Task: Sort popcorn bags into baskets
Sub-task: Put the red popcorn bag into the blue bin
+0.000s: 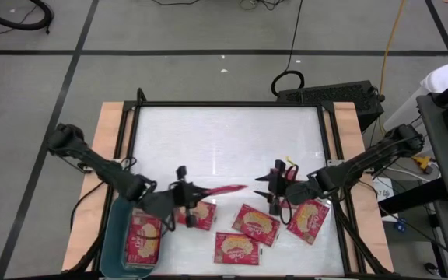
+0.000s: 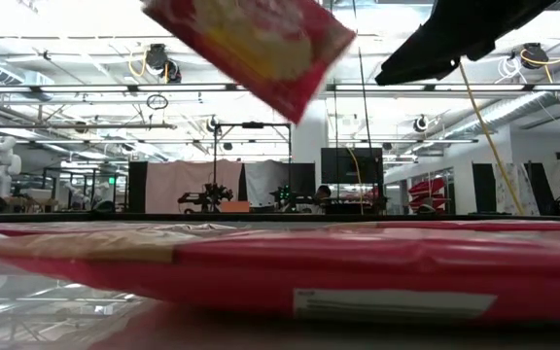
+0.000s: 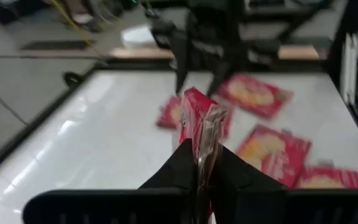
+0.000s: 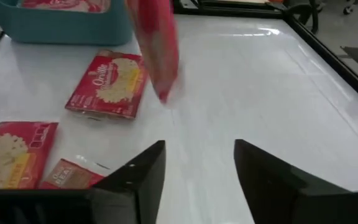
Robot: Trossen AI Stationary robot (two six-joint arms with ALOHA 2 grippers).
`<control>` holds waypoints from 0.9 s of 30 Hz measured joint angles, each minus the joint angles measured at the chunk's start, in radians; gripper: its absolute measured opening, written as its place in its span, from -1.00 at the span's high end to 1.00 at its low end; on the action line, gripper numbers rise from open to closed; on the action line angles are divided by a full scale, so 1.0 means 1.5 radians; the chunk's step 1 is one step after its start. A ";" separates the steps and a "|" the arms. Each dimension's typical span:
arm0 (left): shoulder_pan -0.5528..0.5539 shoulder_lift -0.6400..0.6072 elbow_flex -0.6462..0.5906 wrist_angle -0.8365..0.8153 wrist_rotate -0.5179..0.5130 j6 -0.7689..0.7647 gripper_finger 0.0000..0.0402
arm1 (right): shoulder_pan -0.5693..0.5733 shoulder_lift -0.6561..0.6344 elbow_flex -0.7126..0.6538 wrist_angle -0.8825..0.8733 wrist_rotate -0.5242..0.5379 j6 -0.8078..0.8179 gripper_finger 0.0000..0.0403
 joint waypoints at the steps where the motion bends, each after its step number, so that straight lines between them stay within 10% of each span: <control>1: -0.014 -0.007 0.000 0.001 -0.026 -0.001 0.85 | 0.000 0.005 -0.005 0.025 0.001 0.000 0.05; 15: -0.076 0.010 0.000 0.318 -0.139 0.185 0.84 | -0.006 0.169 -0.096 0.654 -0.040 -0.154 0.01; 27: -0.019 0.072 0.000 0.565 -0.008 0.329 0.86 | -0.046 0.272 -0.053 0.938 -0.173 -0.236 0.01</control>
